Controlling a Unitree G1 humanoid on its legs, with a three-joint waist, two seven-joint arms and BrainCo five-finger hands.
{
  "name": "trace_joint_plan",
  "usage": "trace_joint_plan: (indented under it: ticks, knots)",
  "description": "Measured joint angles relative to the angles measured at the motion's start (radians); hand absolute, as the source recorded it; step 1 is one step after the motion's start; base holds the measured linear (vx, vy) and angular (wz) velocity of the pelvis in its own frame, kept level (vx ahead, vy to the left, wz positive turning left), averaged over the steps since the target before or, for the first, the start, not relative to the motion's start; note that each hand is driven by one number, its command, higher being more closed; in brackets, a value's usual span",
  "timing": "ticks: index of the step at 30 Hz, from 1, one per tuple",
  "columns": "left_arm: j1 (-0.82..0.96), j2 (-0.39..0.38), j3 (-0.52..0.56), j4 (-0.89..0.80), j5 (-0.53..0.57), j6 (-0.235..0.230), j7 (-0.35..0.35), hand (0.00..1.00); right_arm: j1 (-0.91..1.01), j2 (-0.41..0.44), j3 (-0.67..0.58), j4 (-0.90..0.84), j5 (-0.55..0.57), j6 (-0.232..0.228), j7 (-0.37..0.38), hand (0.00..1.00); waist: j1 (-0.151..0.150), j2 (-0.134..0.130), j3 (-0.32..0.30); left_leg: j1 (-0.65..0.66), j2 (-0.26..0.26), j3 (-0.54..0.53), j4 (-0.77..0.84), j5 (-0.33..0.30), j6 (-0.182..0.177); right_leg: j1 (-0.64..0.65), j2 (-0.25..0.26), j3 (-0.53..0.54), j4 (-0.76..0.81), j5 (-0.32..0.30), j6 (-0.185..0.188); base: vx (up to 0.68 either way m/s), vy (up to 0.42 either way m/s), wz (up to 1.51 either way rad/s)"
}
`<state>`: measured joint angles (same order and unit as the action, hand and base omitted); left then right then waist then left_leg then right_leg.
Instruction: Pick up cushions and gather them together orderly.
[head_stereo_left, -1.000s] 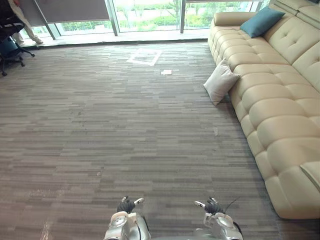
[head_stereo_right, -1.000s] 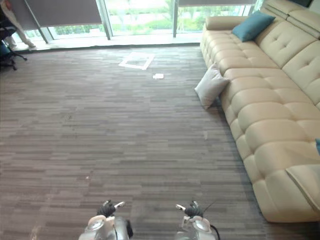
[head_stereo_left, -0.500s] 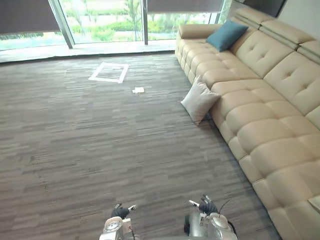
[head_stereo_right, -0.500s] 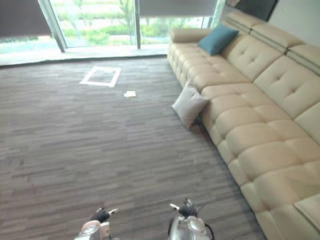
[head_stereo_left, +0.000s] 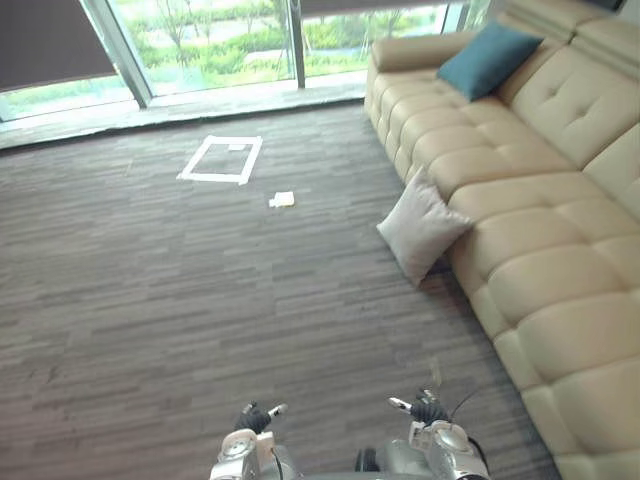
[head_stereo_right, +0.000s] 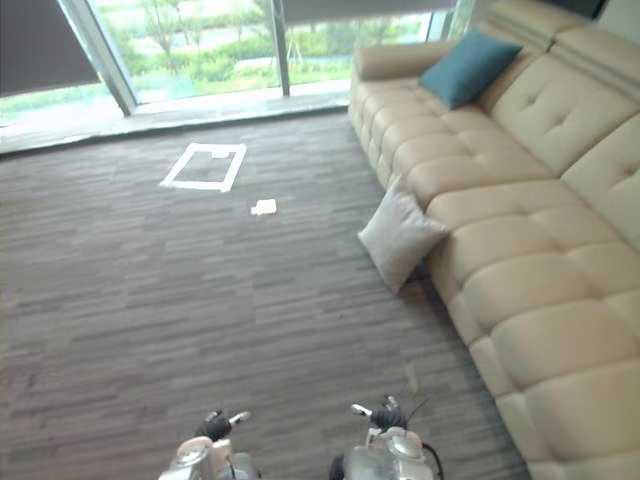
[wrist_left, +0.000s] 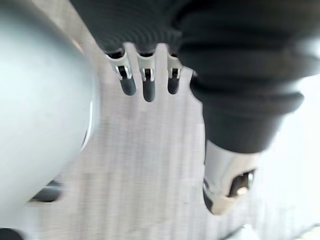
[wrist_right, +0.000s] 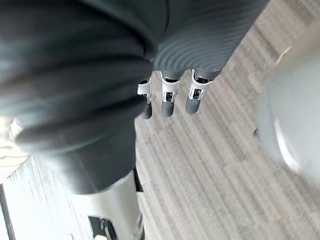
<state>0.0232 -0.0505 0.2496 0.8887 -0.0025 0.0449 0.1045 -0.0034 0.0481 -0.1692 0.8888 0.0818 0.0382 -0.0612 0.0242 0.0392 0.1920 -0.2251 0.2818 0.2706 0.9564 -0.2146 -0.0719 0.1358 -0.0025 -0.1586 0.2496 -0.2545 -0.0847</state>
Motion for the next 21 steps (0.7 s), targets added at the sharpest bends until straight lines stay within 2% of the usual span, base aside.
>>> trace_joint_plan:
  ticks: [1,2,3,4,5,6,7,8,9,10,11,12,13,14,15,16,17,19,20,21]
  knots:
    - [0.000,-0.003,0.009,-0.012,0.000,-0.002,0.001,0.00,0.001,0.006,-0.005,0.000,0.000,0.002,0.000,0.00,0.013,-0.001,0.000,-0.021,-0.012,0.029,-0.183,-0.005,0.007,0.045,-0.013,0.032,-0.039,0.001,0.026,0.67,0.193,-0.81]
    - [0.000,-0.004,0.009,-0.014,-0.001,-0.010,0.003,0.00,0.006,0.010,-0.013,0.001,-0.001,0.003,-0.002,0.00,0.023,-0.005,-0.001,-0.036,-0.043,0.014,-0.372,0.004,0.002,0.081,-0.033,0.057,-0.059,-0.018,0.049,0.58,0.208,-0.76]
    - [0.000,-0.004,0.008,-0.013,-0.001,-0.012,0.004,0.00,0.009,0.009,-0.015,0.002,-0.001,0.003,-0.003,0.00,0.028,-0.006,-0.005,-0.034,-0.069,-0.009,-0.484,0.028,-0.007,0.101,-0.042,0.073,-0.067,-0.035,0.067,0.74,0.362,-0.92]
    - [0.007,-0.003,0.008,-0.014,-0.003,-0.014,0.007,0.00,0.017,0.008,-0.012,0.012,-0.002,0.004,-0.003,0.00,0.040,-0.011,-0.023,-0.031,-0.109,-0.061,-0.575,0.174,-0.005,0.133,-0.068,0.126,-0.062,-0.078,0.104,0.63,0.340,-0.77]
    - [0.008,0.010,0.009,-0.013,-0.002,-0.013,0.007,0.00,0.015,0.012,-0.012,0.024,-0.002,0.003,-0.004,0.00,0.039,-0.028,-0.033,-0.033,-0.128,-0.052,-0.557,0.150,0.014,0.136,-0.087,0.141,-0.060,-0.080,0.105,0.79,0.401,-0.60]
    - [0.007,0.027,0.008,-0.009,-0.002,-0.010,0.010,0.00,0.020,0.021,0.002,0.032,-0.003,0.008,0.001,0.00,0.026,-0.058,-0.061,-0.042,-0.149,-0.029,-0.531,0.112,0.040,0.122,-0.120,0.156,-0.037,-0.064,0.103,0.41,0.184,-0.16]
    - [0.007,0.029,0.009,-0.006,-0.001,-0.009,0.010,0.00,0.025,0.021,0.003,0.029,-0.003,0.009,0.000,0.00,0.027,-0.064,-0.064,-0.042,-0.151,-0.014,-0.509,0.087,0.053,0.099,-0.130,0.176,0.000,-0.052,0.115,0.64,0.331,-0.28]
    - [0.002,0.037,0.005,0.007,0.000,-0.009,0.009,0.00,0.031,0.021,0.004,0.030,-0.003,0.010,-0.002,0.00,0.034,-0.081,-0.069,-0.018,-0.167,0.018,-0.480,0.038,0.071,0.050,-0.158,0.210,0.140,-0.029,0.155,0.49,0.285,-0.41]
    - [-0.005,0.041,0.006,0.016,0.000,-0.009,0.009,0.00,0.030,0.021,0.009,0.030,-0.004,0.010,-0.003,0.00,0.037,-0.089,-0.065,0.014,-0.178,0.041,-0.489,0.021,0.081,-0.007,-0.170,0.229,0.280,0.001,0.186,0.60,0.342,-0.44]
    - [-0.011,0.043,0.005,0.027,-0.001,-0.008,0.009,0.00,0.031,0.017,0.014,0.030,-0.005,0.010,-0.002,0.00,0.034,-0.088,-0.059,0.053,-0.185,0.052,-0.505,0.007,0.091,-0.079,-0.177,0.242,0.437,0.066,0.217,0.55,0.249,-0.38]
    - [-0.015,0.044,-0.006,0.046,-0.002,-0.002,0.010,0.00,0.034,0.012,0.019,0.023,-0.005,0.009,0.001,0.00,0.026,-0.077,-0.044,0.140,-0.192,0.059,-0.542,-0.019,0.095,-0.182,-0.177,0.235,0.669,0.080,0.239,0.60,0.228,-0.36]
    - [-0.017,0.043,-0.023,0.057,-0.002,0.002,0.011,0.00,0.033,0.012,0.020,0.007,-0.005,0.003,0.000,0.00,0.023,-0.069,-0.036,0.220,-0.193,0.080,-0.582,-0.027,0.100,-0.238,-0.178,0.201,0.765,0.069,0.229,0.58,0.191,-0.29]
    - [-0.020,0.043,-0.028,0.059,-0.002,0.003,0.011,0.00,0.035,0.012,0.021,0.002,-0.005,0.002,0.000,0.00,0.022,-0.065,-0.034,0.241,-0.193,0.084,-0.595,-0.028,0.101,-0.254,-0.177,0.189,0.779,0.065,0.222,0.43,0.105,-0.38]
    - [-0.018,0.037,-0.040,0.064,-0.002,0.006,0.013,0.00,0.039,0.012,0.026,-0.018,-0.005,-0.004,0.002,0.00,0.022,-0.047,-0.035,0.341,-0.192,0.099,-0.677,-0.054,0.090,-0.348,-0.169,0.114,0.791,0.042,0.195,0.42,0.072,-0.34]
    - [-0.020,0.037,-0.043,0.065,-0.002,0.006,0.013,0.00,0.038,0.012,0.025,-0.029,-0.005,-0.010,0.002,0.00,0.020,-0.052,-0.033,0.380,-0.194,0.104,-0.707,-0.069,0.072,-0.408,-0.168,0.069,0.761,0.028,0.183,0.41,0.046,-0.29]
    - [-0.022,0.037,-0.043,0.068,-0.002,0.006,0.013,0.00,0.036,0.011,0.023,-0.033,-0.006,-0.021,0.003,0.00,0.017,-0.059,-0.029,0.406,-0.195,0.105,-0.718,-0.075,0.073,-0.438,-0.170,0.029,0.705,0.016,0.163,0.41,-0.016,0.01]
    - [-0.022,0.032,-0.045,0.079,-0.001,0.007,0.011,0.00,0.034,0.009,0.008,-0.043,-0.007,-0.024,0.002,0.00,0.002,-0.062,-0.028,0.448,-0.195,0.103,-0.753,-0.079,0.069,-0.468,-0.168,-0.040,0.591,0.013,0.145,0.40,-0.071,0.17]
    - [-0.023,0.024,-0.055,0.085,0.000,0.007,0.006,0.00,0.028,0.001,-0.007,-0.044,-0.005,-0.024,0.001,0.00,-0.023,-0.061,-0.028,0.511,-0.196,0.102,-0.814,-0.090,0.052,-0.486,-0.154,-0.105,0.375,0.054,0.125,0.53,-0.130,0.25]
    - [-0.021,0.021,-0.063,0.085,0.002,0.007,0.002,0.00,0.029,-0.001,-0.014,-0.039,-0.005,-0.021,0.001,0.00,-0.023,-0.071,-0.029,0.550,-0.212,0.097,-0.837,-0.102,0.031,-0.483,-0.143,-0.110,0.242,0.123,0.114,0.64,-0.154,0.12]
    - [-0.028,0.010,-0.063,0.098,0.003,0.007,-0.001,0.00,0.026,-0.014,-0.015,-0.037,-0.005,-0.019,0.002,0.00,-0.026,-0.059,-0.025,0.600,-0.214,0.075,-0.849,-0.112,0.017,-0.482,-0.132,-0.102,0.270,0.190,0.013,0.55,-0.122,0.00]
